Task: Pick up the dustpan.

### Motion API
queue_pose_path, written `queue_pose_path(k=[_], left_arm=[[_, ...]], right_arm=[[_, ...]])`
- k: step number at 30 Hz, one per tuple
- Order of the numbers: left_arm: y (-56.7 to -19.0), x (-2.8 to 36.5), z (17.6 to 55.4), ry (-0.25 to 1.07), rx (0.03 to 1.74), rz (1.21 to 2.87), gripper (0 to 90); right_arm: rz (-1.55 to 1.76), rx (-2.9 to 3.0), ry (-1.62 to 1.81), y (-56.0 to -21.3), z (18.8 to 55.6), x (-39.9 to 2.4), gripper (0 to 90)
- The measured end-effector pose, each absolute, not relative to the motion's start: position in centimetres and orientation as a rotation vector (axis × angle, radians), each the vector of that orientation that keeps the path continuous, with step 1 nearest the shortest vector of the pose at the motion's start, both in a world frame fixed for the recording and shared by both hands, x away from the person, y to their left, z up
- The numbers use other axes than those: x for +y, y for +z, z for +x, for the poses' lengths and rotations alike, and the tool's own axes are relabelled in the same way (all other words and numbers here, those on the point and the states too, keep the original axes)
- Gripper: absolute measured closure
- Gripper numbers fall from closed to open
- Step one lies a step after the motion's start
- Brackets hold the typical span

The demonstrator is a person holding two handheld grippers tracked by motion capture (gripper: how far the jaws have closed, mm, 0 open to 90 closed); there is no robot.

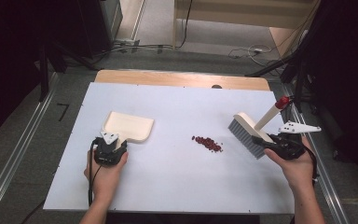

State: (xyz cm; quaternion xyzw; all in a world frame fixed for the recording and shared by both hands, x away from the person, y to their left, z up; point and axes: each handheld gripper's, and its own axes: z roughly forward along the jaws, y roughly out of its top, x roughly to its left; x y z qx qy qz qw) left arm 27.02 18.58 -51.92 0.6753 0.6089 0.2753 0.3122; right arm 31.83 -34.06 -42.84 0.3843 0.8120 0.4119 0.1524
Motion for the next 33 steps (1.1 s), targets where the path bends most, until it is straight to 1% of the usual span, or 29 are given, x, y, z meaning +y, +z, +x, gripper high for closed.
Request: queue_pose_path(k=[8, 20, 33], left_arm=[[-51.8, 19.0, 27.0, 0.697, 1.556, 1.810, 66.3], [-51.4, 19.4, 26.7, 0.715, 1.522, 1.806, 66.3], [-49.9, 20.1, 25.9, 0.722, 1.479, 1.808, 66.4]], right_arm=[[1.101, 2.328, 1.181, -42.8, 31.8, -34.1, 65.3], [1.102, 2.325, 1.181, -42.8, 31.7, -34.1, 65.3], [1.102, 2.321, 1.184, -42.7, 31.7, -34.1, 65.3]])
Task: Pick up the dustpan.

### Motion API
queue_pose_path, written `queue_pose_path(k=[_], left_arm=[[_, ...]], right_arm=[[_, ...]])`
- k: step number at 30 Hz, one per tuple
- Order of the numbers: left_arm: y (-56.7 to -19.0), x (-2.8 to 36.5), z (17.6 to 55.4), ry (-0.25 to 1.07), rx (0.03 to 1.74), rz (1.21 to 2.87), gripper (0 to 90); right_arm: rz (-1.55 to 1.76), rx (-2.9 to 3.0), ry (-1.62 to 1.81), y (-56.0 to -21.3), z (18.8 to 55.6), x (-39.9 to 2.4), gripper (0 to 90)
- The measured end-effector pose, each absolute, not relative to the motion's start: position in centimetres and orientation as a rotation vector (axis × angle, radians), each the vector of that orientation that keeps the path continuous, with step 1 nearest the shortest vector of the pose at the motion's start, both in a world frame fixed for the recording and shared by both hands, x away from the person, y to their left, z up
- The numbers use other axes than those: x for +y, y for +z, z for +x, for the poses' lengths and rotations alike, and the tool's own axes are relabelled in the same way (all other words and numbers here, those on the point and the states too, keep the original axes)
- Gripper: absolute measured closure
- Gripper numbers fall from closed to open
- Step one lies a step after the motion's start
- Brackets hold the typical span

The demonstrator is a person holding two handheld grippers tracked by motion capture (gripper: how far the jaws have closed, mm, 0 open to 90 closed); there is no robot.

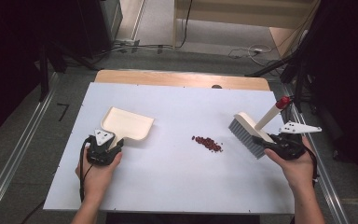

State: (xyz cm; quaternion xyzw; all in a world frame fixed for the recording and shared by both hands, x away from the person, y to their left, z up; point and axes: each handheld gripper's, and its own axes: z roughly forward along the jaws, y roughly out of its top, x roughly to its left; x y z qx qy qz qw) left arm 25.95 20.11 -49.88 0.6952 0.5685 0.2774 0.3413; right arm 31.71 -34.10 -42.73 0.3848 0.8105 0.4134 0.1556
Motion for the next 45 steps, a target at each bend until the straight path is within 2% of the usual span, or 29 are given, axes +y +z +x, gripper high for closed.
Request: queue_pose_path(k=[13, 45], left_arm=[[-48.8, 19.2, 25.3, 0.701, 1.413, 1.866, 66.6], [-47.9, 14.2, 23.6, 0.626, 1.195, 2.000, 66.5]], right_arm=[[1.105, 2.312, 1.186, -42.6, 31.7, -34.1, 65.3], [1.111, 2.306, 1.189, -42.6, 31.7, -33.9, 65.3]])
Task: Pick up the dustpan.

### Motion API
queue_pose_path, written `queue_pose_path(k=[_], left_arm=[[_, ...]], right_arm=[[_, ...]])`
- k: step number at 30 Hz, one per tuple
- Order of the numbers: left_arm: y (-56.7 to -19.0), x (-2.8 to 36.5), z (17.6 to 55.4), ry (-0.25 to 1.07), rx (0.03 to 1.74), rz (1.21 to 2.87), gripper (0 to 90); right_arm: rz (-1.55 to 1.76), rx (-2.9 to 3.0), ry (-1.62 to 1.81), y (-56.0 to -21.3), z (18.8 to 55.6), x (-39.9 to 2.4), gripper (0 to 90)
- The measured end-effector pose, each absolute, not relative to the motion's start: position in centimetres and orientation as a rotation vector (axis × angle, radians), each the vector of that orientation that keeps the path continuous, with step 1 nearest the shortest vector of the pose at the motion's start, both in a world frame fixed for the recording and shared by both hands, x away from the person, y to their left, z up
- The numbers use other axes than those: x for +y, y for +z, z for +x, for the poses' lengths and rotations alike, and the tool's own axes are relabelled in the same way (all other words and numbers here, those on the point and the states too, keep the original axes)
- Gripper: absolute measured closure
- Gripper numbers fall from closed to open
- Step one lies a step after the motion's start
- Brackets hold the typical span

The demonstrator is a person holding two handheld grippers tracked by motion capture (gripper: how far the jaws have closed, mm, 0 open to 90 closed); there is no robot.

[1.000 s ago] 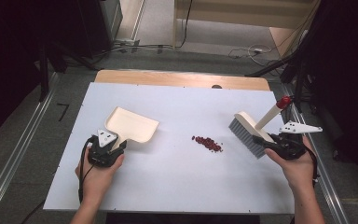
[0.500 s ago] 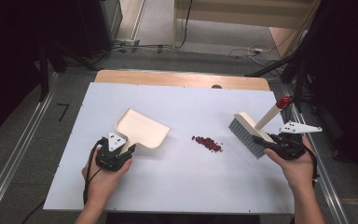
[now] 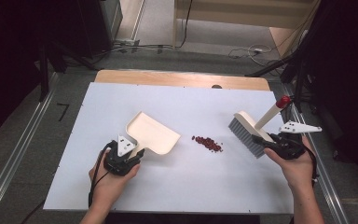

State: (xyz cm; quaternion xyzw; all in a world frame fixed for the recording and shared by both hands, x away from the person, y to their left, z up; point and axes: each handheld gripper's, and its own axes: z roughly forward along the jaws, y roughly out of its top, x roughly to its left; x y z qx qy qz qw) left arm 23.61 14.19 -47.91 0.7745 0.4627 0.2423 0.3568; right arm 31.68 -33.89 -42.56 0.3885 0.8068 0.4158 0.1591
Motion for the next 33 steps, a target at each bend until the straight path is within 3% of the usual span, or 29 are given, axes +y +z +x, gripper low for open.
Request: queue_pose_path(k=[33], left_arm=[[-48.6, 10.1, 22.1, 0.516, 1.010, 2.156, 66.5]], right_arm=[[1.136, 2.306, 1.197, -42.5, 31.7, -33.5, 65.3]])
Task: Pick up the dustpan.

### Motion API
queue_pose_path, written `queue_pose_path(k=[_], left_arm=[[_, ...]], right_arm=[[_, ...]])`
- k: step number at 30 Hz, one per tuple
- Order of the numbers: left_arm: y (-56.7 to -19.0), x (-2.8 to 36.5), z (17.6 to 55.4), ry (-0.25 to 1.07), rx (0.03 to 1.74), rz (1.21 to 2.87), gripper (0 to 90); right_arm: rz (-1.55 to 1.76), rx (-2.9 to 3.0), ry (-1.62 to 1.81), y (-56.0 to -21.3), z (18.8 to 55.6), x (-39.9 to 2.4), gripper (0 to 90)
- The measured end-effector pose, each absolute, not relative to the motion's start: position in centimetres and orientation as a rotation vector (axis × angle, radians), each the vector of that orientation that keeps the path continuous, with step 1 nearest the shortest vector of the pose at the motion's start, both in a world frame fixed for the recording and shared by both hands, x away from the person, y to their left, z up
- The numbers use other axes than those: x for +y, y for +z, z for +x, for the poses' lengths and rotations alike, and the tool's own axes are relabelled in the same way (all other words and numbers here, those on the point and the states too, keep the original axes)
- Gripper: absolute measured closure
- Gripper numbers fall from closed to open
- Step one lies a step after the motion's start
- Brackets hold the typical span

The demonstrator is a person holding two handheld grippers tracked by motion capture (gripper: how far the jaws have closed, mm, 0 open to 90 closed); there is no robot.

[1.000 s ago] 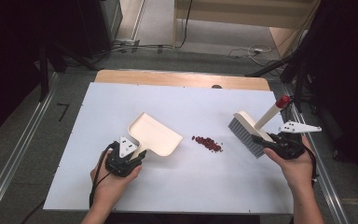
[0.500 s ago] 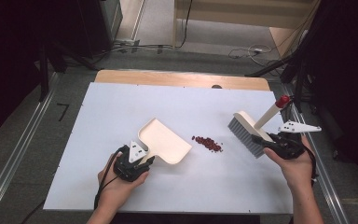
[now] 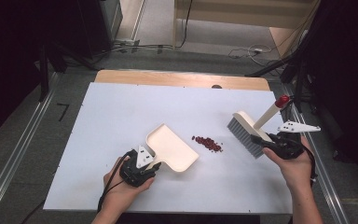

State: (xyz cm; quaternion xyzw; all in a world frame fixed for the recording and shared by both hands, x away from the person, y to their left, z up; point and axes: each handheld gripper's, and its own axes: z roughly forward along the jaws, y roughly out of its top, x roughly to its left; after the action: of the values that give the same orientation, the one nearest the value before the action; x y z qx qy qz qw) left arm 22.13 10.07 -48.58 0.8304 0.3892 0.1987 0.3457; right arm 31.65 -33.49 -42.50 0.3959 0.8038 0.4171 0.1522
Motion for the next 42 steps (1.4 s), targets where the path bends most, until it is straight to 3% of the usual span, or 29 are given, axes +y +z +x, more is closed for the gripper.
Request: queue_pose_path(k=[42], left_arm=[[-48.9, 6.8, 23.2, 0.418, 0.911, 2.227, 66.5]], right_arm=[[1.155, 2.310, 1.195, -42.9, 31.9, -32.5, 65.3]])
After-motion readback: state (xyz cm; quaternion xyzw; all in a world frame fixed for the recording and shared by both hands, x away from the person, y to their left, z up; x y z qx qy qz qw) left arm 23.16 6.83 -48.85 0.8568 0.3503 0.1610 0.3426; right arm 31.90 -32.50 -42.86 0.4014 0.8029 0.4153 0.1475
